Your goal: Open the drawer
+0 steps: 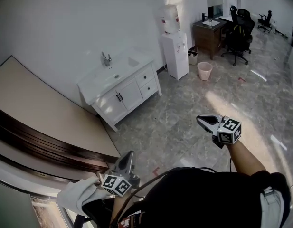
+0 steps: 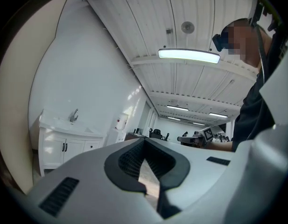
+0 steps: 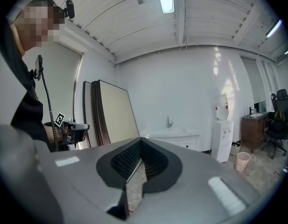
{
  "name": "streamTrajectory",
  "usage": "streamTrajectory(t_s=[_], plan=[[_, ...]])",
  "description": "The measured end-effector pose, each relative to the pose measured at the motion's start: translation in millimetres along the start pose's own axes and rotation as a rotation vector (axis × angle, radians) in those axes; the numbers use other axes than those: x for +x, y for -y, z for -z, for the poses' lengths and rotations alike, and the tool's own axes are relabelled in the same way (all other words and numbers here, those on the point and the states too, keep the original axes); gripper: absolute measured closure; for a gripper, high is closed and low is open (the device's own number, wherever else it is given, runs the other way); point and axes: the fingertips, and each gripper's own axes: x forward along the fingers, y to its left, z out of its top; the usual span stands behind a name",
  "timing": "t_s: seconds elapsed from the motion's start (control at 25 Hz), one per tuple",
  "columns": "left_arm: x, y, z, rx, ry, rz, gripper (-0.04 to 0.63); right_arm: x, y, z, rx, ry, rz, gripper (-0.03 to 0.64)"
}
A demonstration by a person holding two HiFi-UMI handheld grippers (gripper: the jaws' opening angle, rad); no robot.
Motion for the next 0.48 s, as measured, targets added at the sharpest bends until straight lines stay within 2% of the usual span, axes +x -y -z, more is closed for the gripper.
streamTrajectory(t_s=[0.2, 0.48], plan=[[18.6, -17.2, 1.9, 0.011, -0.014, -0.052, 0.595, 35.6, 26.5, -1.0, 0.007, -0.006, -0.062, 0.623], [78.2, -41.2, -3.0, 0.008, 0.017, -0.159, 0.595, 89.5, 105.3, -7.1, 0.011, -0.013, -0.159, 0.623]])
